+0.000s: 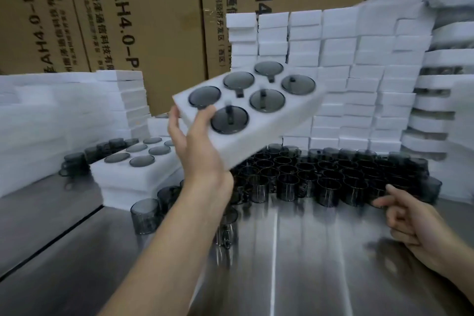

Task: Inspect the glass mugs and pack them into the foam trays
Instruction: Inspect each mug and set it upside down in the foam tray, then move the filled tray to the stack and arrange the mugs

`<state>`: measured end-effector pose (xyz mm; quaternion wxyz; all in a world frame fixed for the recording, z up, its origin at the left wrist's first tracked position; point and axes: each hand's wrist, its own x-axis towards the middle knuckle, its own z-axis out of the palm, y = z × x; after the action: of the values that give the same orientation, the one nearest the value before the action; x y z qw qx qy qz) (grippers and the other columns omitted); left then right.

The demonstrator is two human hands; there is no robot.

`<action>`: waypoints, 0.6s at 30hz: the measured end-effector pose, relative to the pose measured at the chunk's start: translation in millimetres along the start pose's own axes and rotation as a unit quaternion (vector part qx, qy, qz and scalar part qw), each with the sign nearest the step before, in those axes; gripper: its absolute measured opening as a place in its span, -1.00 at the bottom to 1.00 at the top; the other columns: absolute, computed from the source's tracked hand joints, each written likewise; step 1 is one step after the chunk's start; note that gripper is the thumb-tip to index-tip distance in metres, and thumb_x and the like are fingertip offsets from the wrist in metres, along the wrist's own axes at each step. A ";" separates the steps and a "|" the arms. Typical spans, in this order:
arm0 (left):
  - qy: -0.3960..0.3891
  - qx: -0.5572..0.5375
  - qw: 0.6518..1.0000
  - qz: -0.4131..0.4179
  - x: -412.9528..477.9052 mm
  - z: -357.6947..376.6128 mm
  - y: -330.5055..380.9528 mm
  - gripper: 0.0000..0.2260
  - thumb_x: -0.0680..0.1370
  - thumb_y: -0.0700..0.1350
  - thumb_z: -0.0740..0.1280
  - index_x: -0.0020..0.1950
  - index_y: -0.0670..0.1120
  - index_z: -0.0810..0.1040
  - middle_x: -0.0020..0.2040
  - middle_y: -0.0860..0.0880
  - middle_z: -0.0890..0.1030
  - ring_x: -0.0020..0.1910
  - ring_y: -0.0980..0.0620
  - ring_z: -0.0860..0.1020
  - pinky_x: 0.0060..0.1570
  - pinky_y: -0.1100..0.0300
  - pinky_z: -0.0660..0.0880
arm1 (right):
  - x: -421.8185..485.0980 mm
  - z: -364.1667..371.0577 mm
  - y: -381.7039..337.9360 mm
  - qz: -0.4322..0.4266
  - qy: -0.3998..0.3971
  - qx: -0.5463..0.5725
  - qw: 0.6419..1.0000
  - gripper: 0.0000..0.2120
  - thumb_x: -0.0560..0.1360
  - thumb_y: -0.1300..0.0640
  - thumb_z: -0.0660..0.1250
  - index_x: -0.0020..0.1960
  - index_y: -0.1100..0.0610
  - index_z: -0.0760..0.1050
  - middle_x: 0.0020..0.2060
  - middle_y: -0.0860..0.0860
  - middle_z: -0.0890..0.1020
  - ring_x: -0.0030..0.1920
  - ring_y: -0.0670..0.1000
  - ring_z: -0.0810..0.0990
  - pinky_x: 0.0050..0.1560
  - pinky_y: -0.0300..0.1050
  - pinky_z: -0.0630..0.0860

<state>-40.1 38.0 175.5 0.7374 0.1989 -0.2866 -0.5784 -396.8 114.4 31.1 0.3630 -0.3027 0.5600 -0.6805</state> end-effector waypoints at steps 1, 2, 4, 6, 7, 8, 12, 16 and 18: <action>0.037 -0.006 0.998 0.045 11.6 -4.2 18.2 -0.44 0.50 -0.09 0.52 0.38 0.35 0.45 0.18 -0.01 0.74 -0.02 -0.07 0.78 -0.14 -0.06 0.71 | 1.7 -0.7 1.4 -0.005 -0.004 -0.013 1.000 -0.50 0.54 -0.18 0.41 0.06 0.31 0.61 -0.50 0.07 0.43 -0.64 -0.09 0.20 -0.64 -0.35 0.14; 0.076 -0.011 0.993 0.089 22.6 -8.7 35.3 -0.39 0.48 -0.07 0.52 0.43 0.35 0.40 0.22 -0.01 0.70 -0.01 -0.05 0.78 -0.18 0.00 0.71 | 3.4 -1.1 3.2 -0.010 -0.008 -0.026 1.000 -0.51 0.55 -0.17 0.42 0.06 0.30 0.63 -0.48 0.07 0.44 -0.62 -0.09 0.21 -0.64 -0.34 0.15; 0.149 -0.018 0.976 0.156 48.2 -21.6 63.6 -0.32 0.48 -0.06 0.50 0.52 0.32 0.32 0.29 0.03 0.60 0.05 -0.03 0.74 -0.19 0.09 0.70 | 5.7 -1.5 6.2 -0.019 -0.013 -0.052 0.998 -0.59 0.58 -0.15 0.42 0.02 0.24 0.69 -0.46 0.07 0.48 -0.59 -0.09 0.24 -0.63 -0.30 0.18; 0.211 -0.019 0.960 0.184 77.5 -36.1 83.3 -0.29 0.51 -0.08 0.47 0.57 0.26 0.27 0.31 0.05 0.55 0.06 0.01 0.70 -0.16 0.12 0.70 | 5.0 -0.3 6.6 -0.028 -0.016 -0.069 0.997 -0.67 0.60 -0.13 0.42 -0.05 0.13 0.74 -0.43 0.08 0.52 -0.56 -0.09 0.27 -0.59 -0.28 0.20; 0.235 -0.012 0.954 0.183 91.1 -43.8 90.5 -0.29 0.52 -0.08 0.46 0.59 0.25 0.25 0.32 0.05 0.54 0.04 0.02 0.69 -0.18 0.14 0.69 | 4.4 0.6 6.7 -0.031 -0.020 -0.073 0.997 -0.70 0.61 -0.12 0.41 -0.06 0.09 0.75 -0.42 0.08 0.53 -0.55 -0.08 0.27 -0.58 -0.28 0.20; 0.251 -0.003 0.952 0.172 102.9 -51.4 95.8 -0.28 0.52 -0.07 0.45 0.60 0.27 0.23 0.33 0.04 0.52 0.03 0.02 0.67 -0.21 0.15 0.68 | 3.8 1.4 6.9 -0.036 -0.021 -0.076 0.996 -0.71 0.61 -0.11 0.41 -0.06 0.08 0.75 -0.41 0.09 0.54 -0.55 -0.08 0.27 -0.56 -0.28 0.20; 0.271 0.053 0.954 0.117 130.1 -78.6 95.0 -0.25 0.53 -0.04 0.44 0.62 0.30 0.18 0.37 0.00 0.47 0.06 -0.03 0.62 -0.12 0.05 0.67 | 3.9 1.9 8.2 -0.047 -0.021 -0.083 0.995 -0.74 0.63 -0.09 0.40 -0.05 0.05 0.76 -0.39 0.10 0.57 -0.54 -0.07 0.29 -0.55 -0.25 0.22; 0.271 0.103 0.952 0.102 135.0 -96.2 73.7 -0.24 0.52 -0.03 0.48 0.63 0.31 0.20 0.36 0.06 0.43 0.08 -0.02 0.59 -0.07 0.01 0.65 | 4.4 3.8 8.7 -0.046 -0.012 -0.094 0.994 -0.75 0.63 -0.04 0.41 -0.06 0.06 0.77 -0.39 0.10 0.60 -0.53 -0.06 0.37 -0.57 -0.21 0.28; 0.275 0.096 0.952 0.094 135.0 -102.1 63.0 -0.22 0.51 -0.04 0.49 0.63 0.32 0.19 0.38 0.07 0.44 0.06 0.00 0.59 -0.09 0.04 0.64 | 4.7 4.5 9.3 -0.047 -0.008 -0.092 0.995 -0.76 0.63 -0.02 0.41 -0.08 0.09 0.77 -0.38 0.11 0.62 -0.53 -0.07 0.41 -0.59 -0.19 0.31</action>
<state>95.5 -80.6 163.6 0.8157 0.3926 -0.1448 -0.3994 -394.4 107.0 22.9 0.3056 -0.3657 0.6025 -0.6402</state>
